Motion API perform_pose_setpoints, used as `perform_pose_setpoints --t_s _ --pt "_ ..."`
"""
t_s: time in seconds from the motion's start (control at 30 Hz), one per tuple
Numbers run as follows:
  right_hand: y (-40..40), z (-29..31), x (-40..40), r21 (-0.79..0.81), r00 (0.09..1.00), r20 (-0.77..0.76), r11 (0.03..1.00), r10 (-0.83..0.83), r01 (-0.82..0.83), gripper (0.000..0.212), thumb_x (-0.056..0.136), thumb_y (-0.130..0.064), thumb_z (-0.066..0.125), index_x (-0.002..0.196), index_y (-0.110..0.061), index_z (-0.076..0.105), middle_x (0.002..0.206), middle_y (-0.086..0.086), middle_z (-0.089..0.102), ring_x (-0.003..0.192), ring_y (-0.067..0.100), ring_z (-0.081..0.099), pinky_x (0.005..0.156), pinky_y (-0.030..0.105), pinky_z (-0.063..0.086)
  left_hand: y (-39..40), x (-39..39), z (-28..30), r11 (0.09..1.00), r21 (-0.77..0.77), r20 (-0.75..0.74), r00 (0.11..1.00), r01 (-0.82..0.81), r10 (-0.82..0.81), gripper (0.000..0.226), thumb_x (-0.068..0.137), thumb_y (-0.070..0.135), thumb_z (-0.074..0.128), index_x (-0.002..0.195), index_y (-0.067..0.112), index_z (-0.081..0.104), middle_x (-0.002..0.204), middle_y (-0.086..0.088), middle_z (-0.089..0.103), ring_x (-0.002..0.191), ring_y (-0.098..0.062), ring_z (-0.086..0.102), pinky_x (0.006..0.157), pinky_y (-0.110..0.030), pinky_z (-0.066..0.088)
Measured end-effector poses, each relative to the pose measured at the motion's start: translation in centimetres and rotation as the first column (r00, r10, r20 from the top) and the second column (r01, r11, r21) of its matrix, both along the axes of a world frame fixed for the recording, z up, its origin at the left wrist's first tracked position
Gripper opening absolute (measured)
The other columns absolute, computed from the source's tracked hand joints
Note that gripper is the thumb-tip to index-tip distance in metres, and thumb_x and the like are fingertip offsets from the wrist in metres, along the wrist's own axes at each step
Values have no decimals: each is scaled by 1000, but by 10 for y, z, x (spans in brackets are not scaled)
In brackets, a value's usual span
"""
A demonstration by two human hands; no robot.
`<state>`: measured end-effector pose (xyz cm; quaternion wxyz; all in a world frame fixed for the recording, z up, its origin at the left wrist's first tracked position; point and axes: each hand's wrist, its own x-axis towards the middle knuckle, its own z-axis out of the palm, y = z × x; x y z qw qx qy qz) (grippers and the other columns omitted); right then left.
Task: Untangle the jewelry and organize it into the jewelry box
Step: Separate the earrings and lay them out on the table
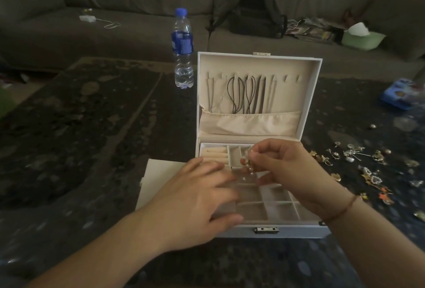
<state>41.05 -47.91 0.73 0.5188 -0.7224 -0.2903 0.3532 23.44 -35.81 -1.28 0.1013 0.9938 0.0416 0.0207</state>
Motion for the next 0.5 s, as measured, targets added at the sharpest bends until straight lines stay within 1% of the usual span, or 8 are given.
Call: perform_pose_setpoints --t_s 0.13,0.2,0.23,0.27,0.33,0.4,0.47,0.5 --pt "1 -5 -2 -17 999 53 1000 12 -11 7 90 -12 67 94 -7 69 79 11 74 72 17 68 59 35 60 1 1 -4 1000 -24 58 998 -10 11 42 96 64 36 111 38 65 137 14 55 135 -14 44 113 -44 36" --pt "0 -9 -4 -31 989 148 999 22 -17 3 88 -12 70 90 -10 70 79 11 73 70 19 67 57 35 60 1 1 -6 1000 -8 85 996 -5 5 40 96 62 38 107 37 66 132 13 58 132 -13 46 111 -44 39" --pt "-1 -11 -5 -26 979 203 999 29 -25 1 87 -13 71 87 -14 71 79 8 73 71 19 68 57 36 60 2 1 -7 1000 -3 92 996 -2 2 39 96 61 38 106 37 67 130 13 58 131 -13 47 110 -43 40" --pt "-2 -14 -6 -19 964 262 999 35 -31 3 86 -15 72 85 -18 72 78 4 73 72 17 69 58 36 61 2 1 -7 1000 -3 97 995 1 -1 39 96 61 38 105 37 67 129 14 58 130 -13 47 109 -43 40" --pt "-4 -17 -4 -34 907 416 998 62 -53 5 85 -23 74 82 -27 73 78 -7 72 76 8 68 64 34 60 2 1 -6 1000 -18 106 994 5 -4 38 95 60 38 104 37 67 129 15 57 130 -11 46 110 -43 40" --pt "-5 -18 -2 -73 823 562 996 85 -53 7 83 -29 74 78 -34 71 81 -13 70 80 3 64 72 29 54 2 2 -7 1000 -26 117 993 8 -5 36 95 59 38 104 38 67 130 16 57 130 -11 46 110 -42 39" --pt "-5 -17 0 -100 774 626 994 96 -43 13 80 -31 75 73 -37 67 85 -14 65 78 2 59 71 23 47 2 2 -9 1000 -10 128 992 6 -5 37 96 58 39 103 37 67 129 15 58 129 -12 47 109 -42 41" --pt "-4 -17 1 -123 762 638 991 112 -43 16 81 -31 75 71 -39 66 86 -13 63 76 0 56 68 16 43 2 2 -9 1000 -4 128 992 3 -3 37 96 58 38 103 37 68 128 14 59 129 -13 48 109 -42 41"
